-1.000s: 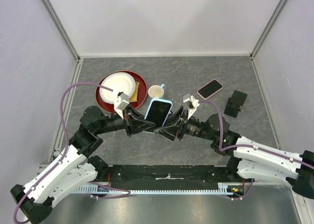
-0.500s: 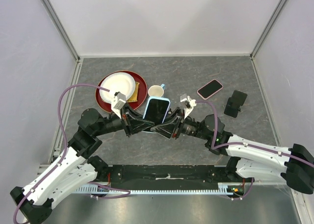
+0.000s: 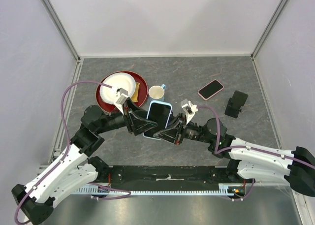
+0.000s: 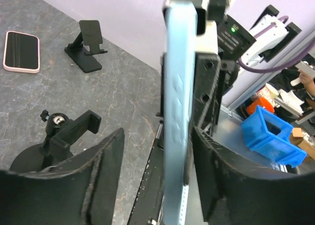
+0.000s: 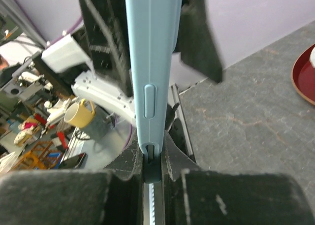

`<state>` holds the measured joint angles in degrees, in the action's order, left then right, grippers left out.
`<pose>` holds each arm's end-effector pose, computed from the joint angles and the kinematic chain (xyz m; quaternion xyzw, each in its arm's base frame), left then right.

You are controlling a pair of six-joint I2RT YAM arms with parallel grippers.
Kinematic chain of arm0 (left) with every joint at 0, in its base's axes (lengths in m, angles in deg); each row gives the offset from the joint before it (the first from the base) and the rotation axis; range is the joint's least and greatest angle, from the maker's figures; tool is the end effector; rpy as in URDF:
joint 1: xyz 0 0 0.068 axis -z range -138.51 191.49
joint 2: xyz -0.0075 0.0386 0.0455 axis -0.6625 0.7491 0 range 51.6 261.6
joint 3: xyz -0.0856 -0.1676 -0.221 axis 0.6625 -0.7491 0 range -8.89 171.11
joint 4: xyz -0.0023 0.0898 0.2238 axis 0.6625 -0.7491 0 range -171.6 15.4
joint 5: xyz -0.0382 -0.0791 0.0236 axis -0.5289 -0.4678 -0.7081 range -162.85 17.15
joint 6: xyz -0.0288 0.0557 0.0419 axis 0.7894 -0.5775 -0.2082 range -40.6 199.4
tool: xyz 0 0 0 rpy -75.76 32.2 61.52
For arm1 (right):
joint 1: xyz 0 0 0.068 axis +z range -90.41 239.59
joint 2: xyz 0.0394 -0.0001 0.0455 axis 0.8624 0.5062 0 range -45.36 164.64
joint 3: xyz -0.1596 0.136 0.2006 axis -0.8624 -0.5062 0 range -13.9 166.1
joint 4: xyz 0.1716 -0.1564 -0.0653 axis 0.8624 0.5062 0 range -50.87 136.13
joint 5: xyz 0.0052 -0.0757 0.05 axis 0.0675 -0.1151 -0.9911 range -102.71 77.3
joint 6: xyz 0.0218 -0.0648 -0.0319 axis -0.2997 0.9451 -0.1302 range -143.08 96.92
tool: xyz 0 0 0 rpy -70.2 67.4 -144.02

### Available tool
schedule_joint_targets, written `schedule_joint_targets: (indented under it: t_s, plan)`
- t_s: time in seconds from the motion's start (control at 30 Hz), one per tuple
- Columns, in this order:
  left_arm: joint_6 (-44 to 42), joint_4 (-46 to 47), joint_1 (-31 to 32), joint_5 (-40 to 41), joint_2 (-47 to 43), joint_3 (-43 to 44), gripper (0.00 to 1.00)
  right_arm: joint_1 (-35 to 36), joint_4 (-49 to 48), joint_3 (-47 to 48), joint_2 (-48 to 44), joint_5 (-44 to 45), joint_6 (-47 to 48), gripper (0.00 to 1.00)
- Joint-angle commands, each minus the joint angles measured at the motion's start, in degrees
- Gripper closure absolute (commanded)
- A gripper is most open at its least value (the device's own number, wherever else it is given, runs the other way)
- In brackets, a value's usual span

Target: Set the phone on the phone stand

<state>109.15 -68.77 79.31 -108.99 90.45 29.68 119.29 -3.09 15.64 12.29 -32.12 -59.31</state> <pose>0.0944 -0.1209 0.3614 0.2740 0.6213 -0.5647 0.4692 0.0948 0.2044 0.3320 -0.2535 0.5664 0.6467 0.4435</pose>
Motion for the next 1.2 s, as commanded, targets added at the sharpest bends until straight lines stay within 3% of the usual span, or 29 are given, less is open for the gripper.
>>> schedule_joint_targets:
  t_s: [0.0,0.13,0.37,0.57,0.83,1.07,1.17]
  plan:
    - [-0.67,1.47,-0.65,-1.38,2.80,3.97,0.29,0.94,-1.12,-1.15,-3.85,-3.95,1.51,1.00]
    - [-1.28,-1.24,-0.82,-6.39,6.76,6.25,0.28,0.85,3.18,-0.54,-4.30,-8.61,3.97,1.00]
    - [-3.13,-1.35,-1.35,-22.02,14.23,9.59,0.30,0.94,23.63,3.06,-9.38,-7.30,12.57,1.00]
    - [-3.74,-0.64,-1.44,-25.20,15.11,9.25,0.41,0.94,32.97,4.74,-14.13,-5.46,16.36,1.00]
    - [-4.36,-1.25,-1.35,-26.17,16.08,9.25,0.41,0.85,36.50,5.79,-15.28,-5.89,18.21,1.00]
    - [-4.09,-1.25,-1.35,-27.75,17.22,9.51,0.58,0.94,37.73,7.29,-14.76,-6.86,18.74,1.00]
    - [-3.92,-1.34,-1.26,-28.28,17.40,9.60,0.59,0.94,37.38,7.29,-14.50,-7.12,18.65,1.00]
